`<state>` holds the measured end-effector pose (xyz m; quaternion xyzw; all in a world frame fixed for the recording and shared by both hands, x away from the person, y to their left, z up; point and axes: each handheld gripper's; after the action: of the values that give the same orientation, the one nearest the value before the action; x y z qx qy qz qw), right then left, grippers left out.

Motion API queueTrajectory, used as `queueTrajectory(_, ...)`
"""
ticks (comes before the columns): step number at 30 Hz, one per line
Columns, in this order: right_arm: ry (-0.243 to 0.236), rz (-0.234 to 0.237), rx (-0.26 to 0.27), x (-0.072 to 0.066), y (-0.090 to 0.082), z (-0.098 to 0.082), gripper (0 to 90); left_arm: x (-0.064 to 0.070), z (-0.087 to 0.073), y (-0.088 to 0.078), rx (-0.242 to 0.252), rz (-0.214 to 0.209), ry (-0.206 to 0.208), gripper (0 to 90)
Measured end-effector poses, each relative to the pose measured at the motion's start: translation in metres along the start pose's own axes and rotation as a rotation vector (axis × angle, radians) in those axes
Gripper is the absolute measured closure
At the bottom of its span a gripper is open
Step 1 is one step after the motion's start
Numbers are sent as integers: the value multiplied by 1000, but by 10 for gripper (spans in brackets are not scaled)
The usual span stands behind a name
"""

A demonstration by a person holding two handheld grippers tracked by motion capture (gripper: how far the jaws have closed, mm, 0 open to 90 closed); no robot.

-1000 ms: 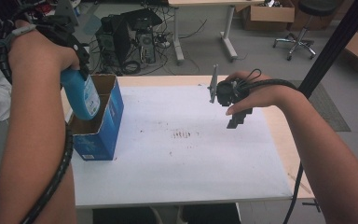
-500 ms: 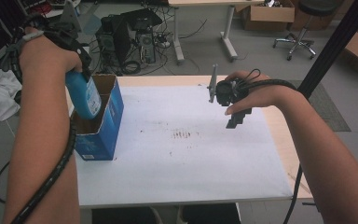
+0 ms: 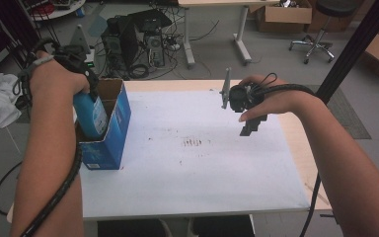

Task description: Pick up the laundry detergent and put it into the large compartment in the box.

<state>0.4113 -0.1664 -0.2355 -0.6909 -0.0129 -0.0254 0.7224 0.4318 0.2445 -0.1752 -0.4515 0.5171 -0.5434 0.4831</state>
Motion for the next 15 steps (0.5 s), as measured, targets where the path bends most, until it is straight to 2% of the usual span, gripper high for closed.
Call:
queueTrajectory(1, 0, 0, 1, 0, 0, 0, 159, -1, -1, 9, -10, -5, -3, 404)
queueTrajectory(2, 0, 0, 1, 0, 0, 0, 159, -1, -1, 9, -10, -5, -3, 405)
queueTrajectory(3, 0, -1, 2, 0, 0, 0, 159, -2, -1, 18, -18, -10, -5, 405)
queueTrajectory(5, 1, -1, 3, 0, 0, 0, 159, -2, -1, 22, -25, -12, -1, 405)
queueTrajectory(6, 1, -1, 2, -1, 0, 0, 159, -3, 0, 30, -32, -15, 0, 405)
queueTrajectory(13, 0, 2, -2, 0, 2, 1, 159, -3, 0, 51, -42, -29, -5, 404)
queueTrajectory(15, -2, 8, -5, 0, 3, 2, 159, -4, 1, 59, -48, -32, 7, 404)
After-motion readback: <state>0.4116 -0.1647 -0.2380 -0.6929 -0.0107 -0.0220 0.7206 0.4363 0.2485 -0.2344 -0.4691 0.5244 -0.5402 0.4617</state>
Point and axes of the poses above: each handheld gripper's, and its own axes: y roughly forward along the jaws, z roughly out of its top, x roughly to its right, and after that the axes turned 3 degrees about y, right-handed
